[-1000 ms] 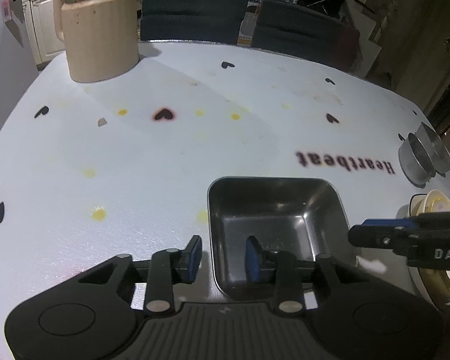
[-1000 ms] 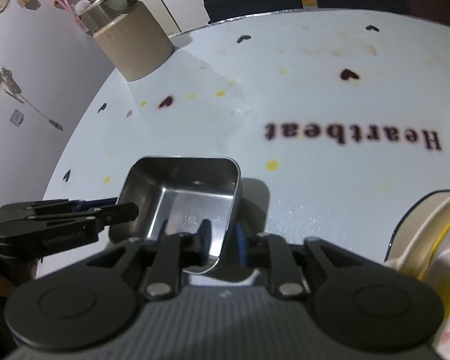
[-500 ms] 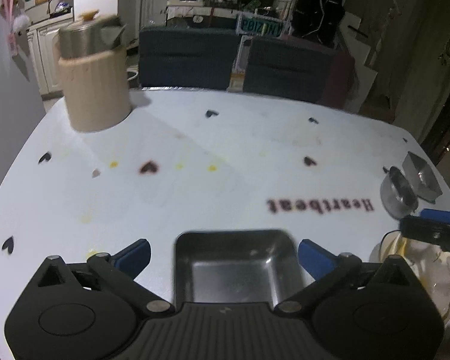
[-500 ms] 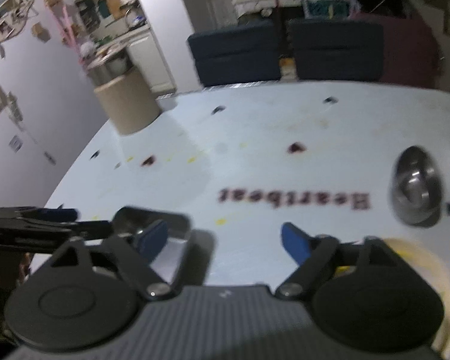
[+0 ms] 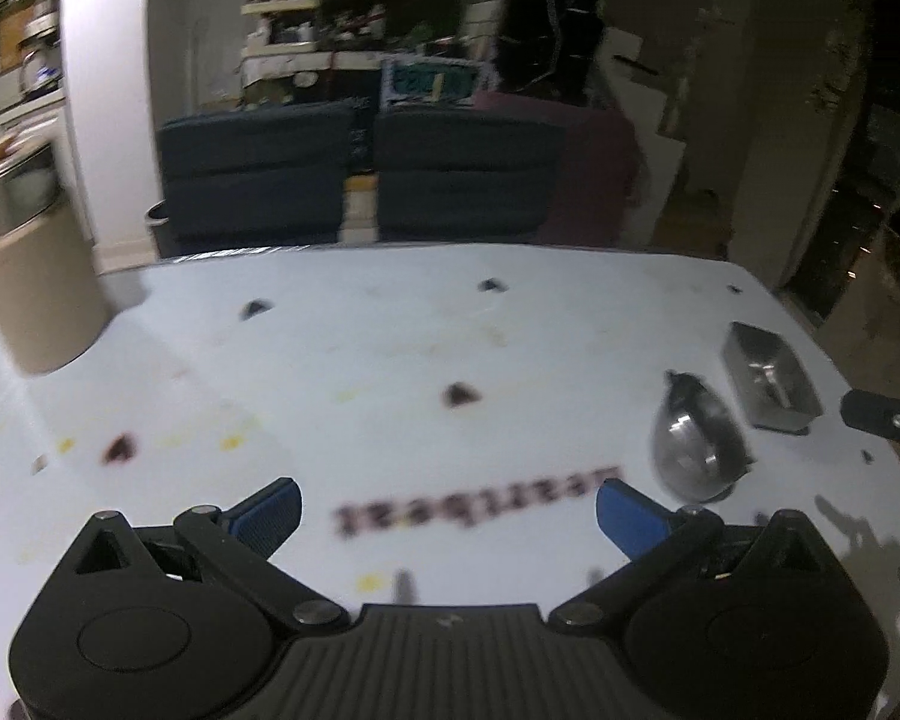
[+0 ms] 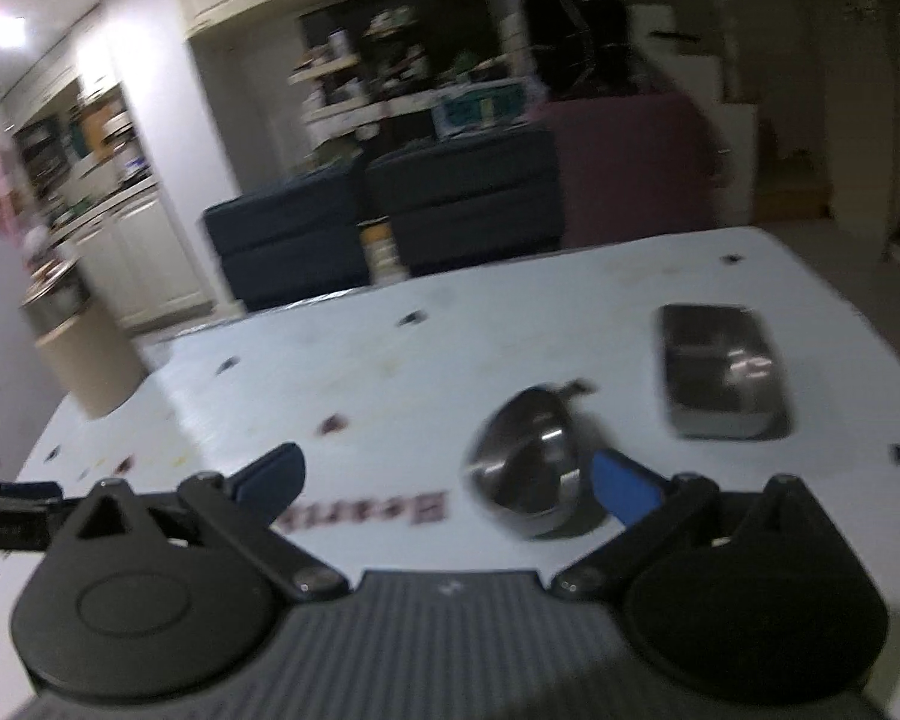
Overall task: Organize plates and bowls
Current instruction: 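Lift the steel tray off the table with both grippers, then carry the steel tray with both grippers toward the nested bowls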
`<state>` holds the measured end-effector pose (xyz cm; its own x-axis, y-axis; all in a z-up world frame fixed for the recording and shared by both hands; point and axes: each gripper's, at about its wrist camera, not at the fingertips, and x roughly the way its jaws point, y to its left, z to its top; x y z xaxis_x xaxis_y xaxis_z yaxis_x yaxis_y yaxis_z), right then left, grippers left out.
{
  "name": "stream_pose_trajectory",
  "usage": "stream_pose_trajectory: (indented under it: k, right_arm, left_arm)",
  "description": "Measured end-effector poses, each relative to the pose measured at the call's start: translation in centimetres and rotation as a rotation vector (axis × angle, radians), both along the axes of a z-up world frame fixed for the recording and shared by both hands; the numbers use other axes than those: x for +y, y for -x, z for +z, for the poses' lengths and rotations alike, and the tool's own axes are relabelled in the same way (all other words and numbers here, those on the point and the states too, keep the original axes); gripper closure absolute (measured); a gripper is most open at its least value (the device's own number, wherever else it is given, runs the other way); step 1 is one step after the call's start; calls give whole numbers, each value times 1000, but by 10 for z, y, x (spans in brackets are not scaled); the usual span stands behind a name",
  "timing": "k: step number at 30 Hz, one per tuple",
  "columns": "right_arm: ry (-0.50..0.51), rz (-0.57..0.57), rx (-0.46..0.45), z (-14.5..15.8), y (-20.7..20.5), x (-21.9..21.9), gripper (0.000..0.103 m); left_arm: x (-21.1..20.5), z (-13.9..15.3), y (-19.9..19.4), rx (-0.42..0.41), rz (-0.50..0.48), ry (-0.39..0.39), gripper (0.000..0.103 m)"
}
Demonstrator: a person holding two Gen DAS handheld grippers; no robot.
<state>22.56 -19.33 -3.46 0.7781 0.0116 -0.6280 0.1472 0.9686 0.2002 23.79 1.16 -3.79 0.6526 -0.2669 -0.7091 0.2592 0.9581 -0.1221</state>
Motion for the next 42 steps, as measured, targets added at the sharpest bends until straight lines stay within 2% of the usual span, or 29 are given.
stream_pose_trajectory:
  k: [5,16,20,25,28,30,34,37,39,42]
  right_arm:
    - [-16,-131,22,-9,-7,-38,0]
    - [-179,-471,164,-58,-55,-119,0]
    - [-232,-521,211,-81,-72,-135,0]
    - [-221,-541,264,-106,-94,-142,0]
    - [-251,-535,305,-118,-103,-149,1]
    - [-291,-536,341,-125,-106,-154,9]
    - [-381,-524,333,-133,-105,-161,22]
    - [-426,-500,324,-133,-102,-162,38]
    - [-443,-489,316,-131,-100,-163,55]
    - [-415,-470,302,-128,-101,-165,71]
  left_arm:
    - [-49,-1,-10,-21,-54,30,0]
    - [-135,-10,-27,-74,-136,89,0]
    - [-150,-18,-32,-84,-154,90,0]
    - [-159,-26,-39,-84,-149,75,0]
    - [-160,-31,-43,-70,-141,67,0]
    - [-160,-33,-44,-64,-137,61,0]
    - [-162,-35,-42,-58,-131,53,0]
    - [-165,-35,-38,-59,-135,54,0]
    - [-168,-34,-36,-64,-147,55,0]
    - [-177,-32,-39,-83,-168,56,0]
